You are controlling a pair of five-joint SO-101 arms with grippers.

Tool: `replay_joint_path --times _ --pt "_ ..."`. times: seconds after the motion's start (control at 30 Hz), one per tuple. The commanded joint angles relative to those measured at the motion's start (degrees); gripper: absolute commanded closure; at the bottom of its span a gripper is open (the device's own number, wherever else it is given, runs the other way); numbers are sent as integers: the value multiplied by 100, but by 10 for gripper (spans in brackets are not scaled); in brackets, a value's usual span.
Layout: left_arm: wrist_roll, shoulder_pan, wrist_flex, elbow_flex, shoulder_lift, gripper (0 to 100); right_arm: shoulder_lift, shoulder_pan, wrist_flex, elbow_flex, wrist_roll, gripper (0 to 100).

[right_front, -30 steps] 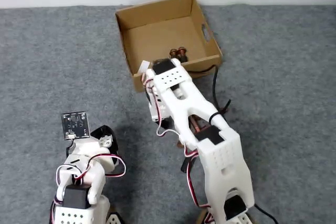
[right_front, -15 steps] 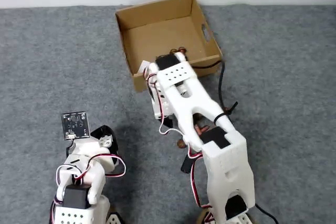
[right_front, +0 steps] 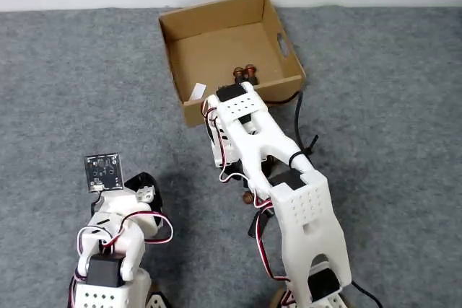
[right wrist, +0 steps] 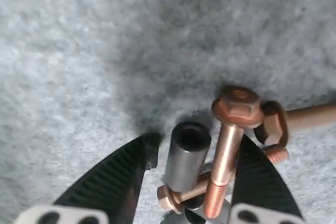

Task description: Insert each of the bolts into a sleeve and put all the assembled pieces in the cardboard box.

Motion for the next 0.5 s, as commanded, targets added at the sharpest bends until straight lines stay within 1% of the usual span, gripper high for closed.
replay_joint_path --times 0.0,0.17,0.33,0.47 --pt "35 -35 -158 -40 -26 994 -13 4 -92 -193 53 768" --pt "35 -35 -158 -40 -26 994 -13 22 312 -448 70 768" --pt "35 -35 -158 -40 -26 994 -13 40 1007 -1240 70 768" --pt "35 -35 -158 -40 -26 994 -163 4 1068 -1521 88 768"
